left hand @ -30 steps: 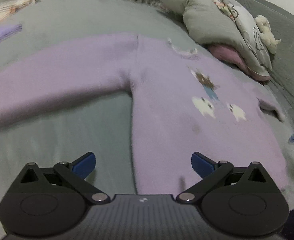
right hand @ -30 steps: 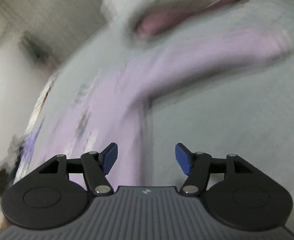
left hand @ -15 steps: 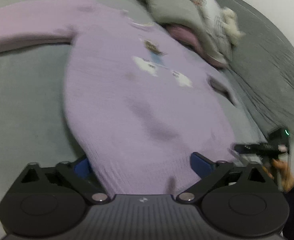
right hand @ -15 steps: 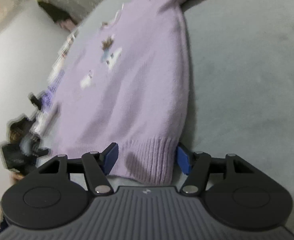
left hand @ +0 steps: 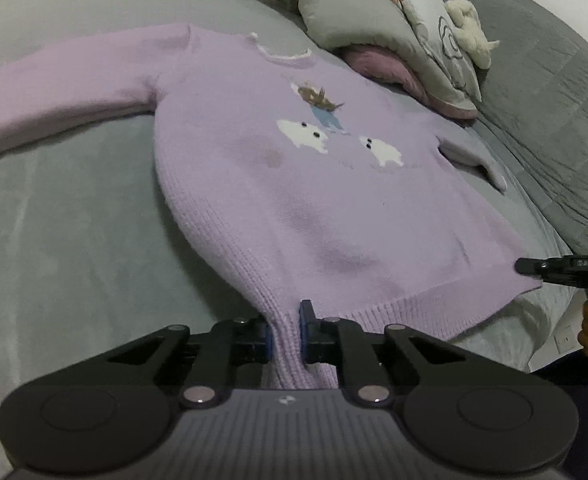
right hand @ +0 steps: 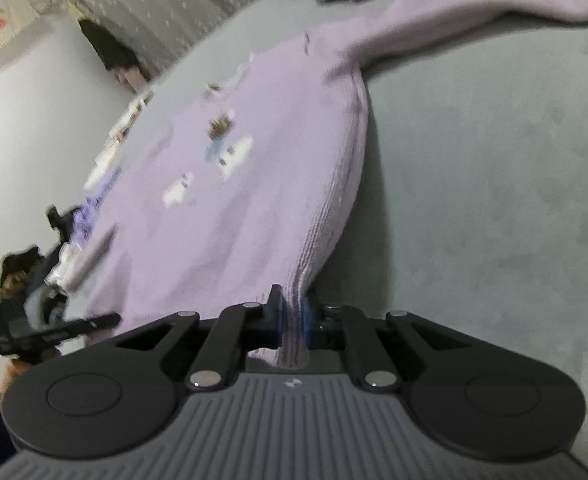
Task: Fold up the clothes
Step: 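Grasp the hem with the left gripper while the right gripper holds the hem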
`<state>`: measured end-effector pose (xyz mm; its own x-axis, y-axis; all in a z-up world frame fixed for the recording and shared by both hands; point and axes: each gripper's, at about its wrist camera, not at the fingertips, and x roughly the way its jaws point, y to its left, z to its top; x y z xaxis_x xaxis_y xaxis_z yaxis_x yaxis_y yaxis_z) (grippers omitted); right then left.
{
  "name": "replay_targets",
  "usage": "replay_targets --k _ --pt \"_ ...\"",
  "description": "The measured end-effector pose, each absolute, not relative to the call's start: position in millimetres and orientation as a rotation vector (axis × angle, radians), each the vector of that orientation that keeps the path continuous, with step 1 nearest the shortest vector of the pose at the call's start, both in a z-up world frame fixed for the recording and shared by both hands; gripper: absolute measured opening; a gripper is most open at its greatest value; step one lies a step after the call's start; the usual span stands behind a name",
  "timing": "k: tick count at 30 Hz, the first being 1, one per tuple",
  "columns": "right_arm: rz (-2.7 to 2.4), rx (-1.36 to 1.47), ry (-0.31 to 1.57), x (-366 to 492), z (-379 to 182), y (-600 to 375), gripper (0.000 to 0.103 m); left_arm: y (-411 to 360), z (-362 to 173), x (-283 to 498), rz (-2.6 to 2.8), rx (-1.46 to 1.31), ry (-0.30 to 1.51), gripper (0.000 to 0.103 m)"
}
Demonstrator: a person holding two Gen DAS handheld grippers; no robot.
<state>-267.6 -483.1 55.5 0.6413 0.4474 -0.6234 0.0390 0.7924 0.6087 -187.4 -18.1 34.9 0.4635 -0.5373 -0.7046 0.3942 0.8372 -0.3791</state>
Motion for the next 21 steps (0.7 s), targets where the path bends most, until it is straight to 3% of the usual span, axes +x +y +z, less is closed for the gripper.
replay_targets --k 5,10,13,16,18,21 --pt "0.252 0.617 0.803 -281 84 -493 0.009 0 67 -203 -0.633 -0.227 0.848 0.011" --pt "0.261 0.607 0.828 -287 92 -494 0.009 -3 65 -209 -0.649 -0.132 0.884 0.011" --pt "0.24 0.555 0.996 -274 61 -489 0.01 -6 54 -203 -0.605 -0.029 0.94 0.028" --pt "0.223 0.512 1.074 -267 57 -486 0.023 8 57 -196 -0.512 0.013 0.913 0.04" --pt "0.158 0.46 1.033 -266 73 -493 0.027 17 59 -191 -0.451 0.04 0.895 0.058" --pt "0.026 0.436 0.901 -265 101 -522 0.034 41 76 -178 -0.409 -0.076 0.809 0.07"
